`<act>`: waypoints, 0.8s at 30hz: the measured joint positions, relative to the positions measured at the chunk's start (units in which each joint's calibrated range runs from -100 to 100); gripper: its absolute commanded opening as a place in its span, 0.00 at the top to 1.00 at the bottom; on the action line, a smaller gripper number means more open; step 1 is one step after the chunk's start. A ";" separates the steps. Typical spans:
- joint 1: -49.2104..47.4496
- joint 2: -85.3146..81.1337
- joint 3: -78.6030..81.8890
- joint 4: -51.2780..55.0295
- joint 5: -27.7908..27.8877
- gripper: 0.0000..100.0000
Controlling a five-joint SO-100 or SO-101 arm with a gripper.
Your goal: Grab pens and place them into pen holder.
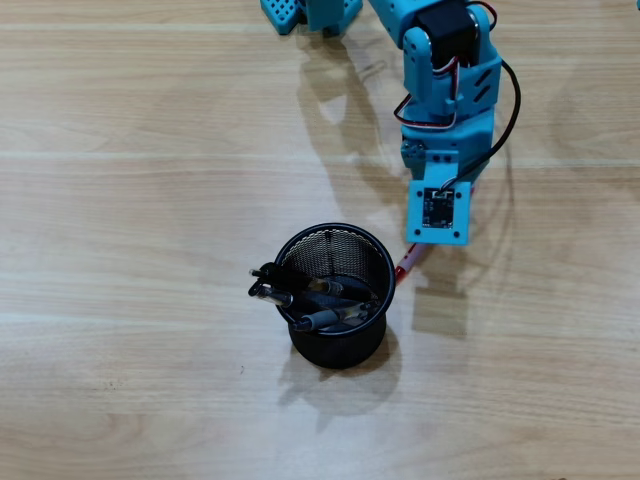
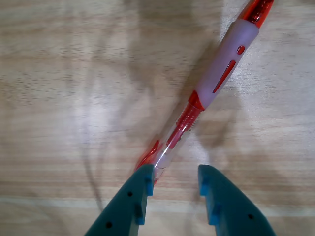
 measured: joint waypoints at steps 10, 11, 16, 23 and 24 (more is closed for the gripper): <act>0.00 7.04 -5.06 0.00 0.00 0.88; 0.00 7.97 -5.95 0.00 0.00 0.88; 0.00 11.62 -10.30 0.00 -0.05 0.88; 0.09 13.74 -10.92 0.00 -0.10 0.87; 0.09 13.91 -10.92 0.00 -0.16 0.86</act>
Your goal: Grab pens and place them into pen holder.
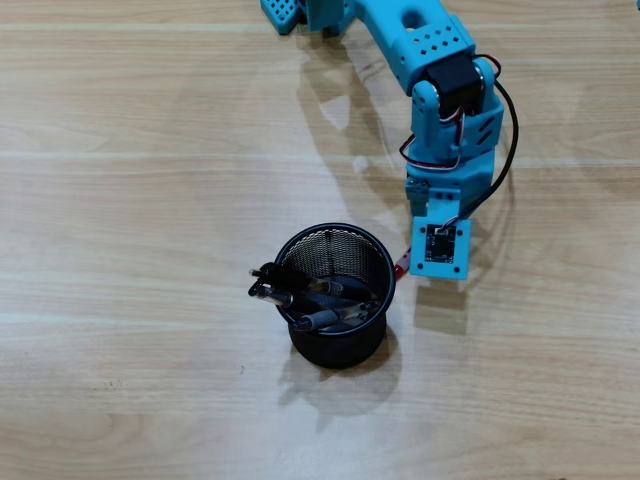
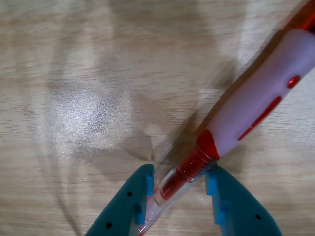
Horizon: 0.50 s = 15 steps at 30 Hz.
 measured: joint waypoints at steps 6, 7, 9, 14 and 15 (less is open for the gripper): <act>-0.18 1.53 -1.07 -0.52 -2.23 0.84; -0.27 1.95 -1.42 -0.43 -2.55 0.84; -0.27 2.46 -2.04 -0.26 -2.91 0.84; -0.36 3.14 -2.22 -0.17 -3.12 0.87; -0.36 3.22 -2.22 -0.17 -3.12 0.90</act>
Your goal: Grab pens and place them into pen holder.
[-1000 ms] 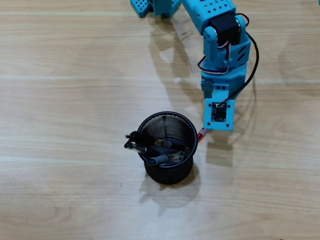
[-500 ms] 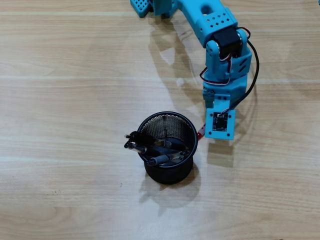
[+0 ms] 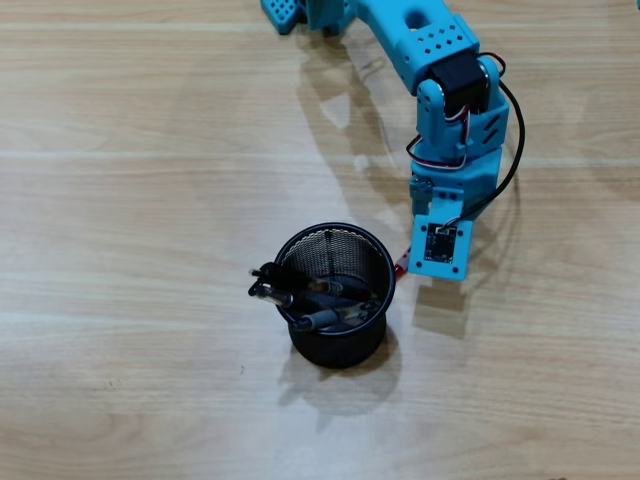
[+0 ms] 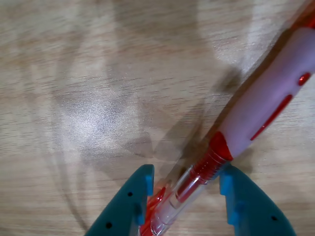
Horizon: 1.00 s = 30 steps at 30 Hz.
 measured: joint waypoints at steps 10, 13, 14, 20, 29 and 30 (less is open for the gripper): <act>0.36 0.51 -0.09 -0.35 -0.10 0.98; 0.27 0.51 -0.09 -0.26 -0.10 0.98; 0.27 0.51 -0.09 -0.26 -0.10 0.98; 0.27 0.42 -0.09 -0.26 -0.10 0.98; 0.99 -5.77 0.98 9.43 1.51 0.98; 1.44 -7.29 0.98 11.25 2.03 0.98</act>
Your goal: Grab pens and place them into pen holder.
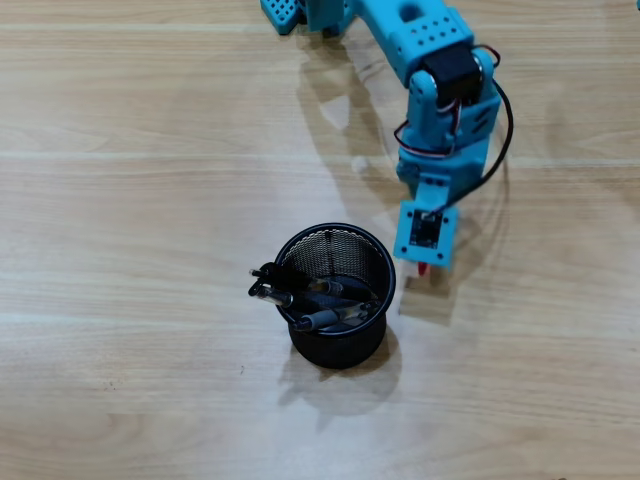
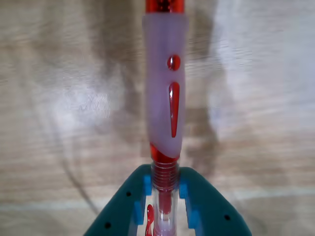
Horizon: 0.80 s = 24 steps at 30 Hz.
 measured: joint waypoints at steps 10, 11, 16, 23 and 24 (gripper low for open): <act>3.79 -18.24 5.95 9.86 3.69 0.98; 4.15 -20.36 7.63 9.86 4.10 0.98; 5.68 -30.45 14.65 9.86 6.39 0.98; 8.12 -41.82 22.46 1.82 11.22 0.98; 8.39 -43.00 23.61 -0.35 12.16 0.98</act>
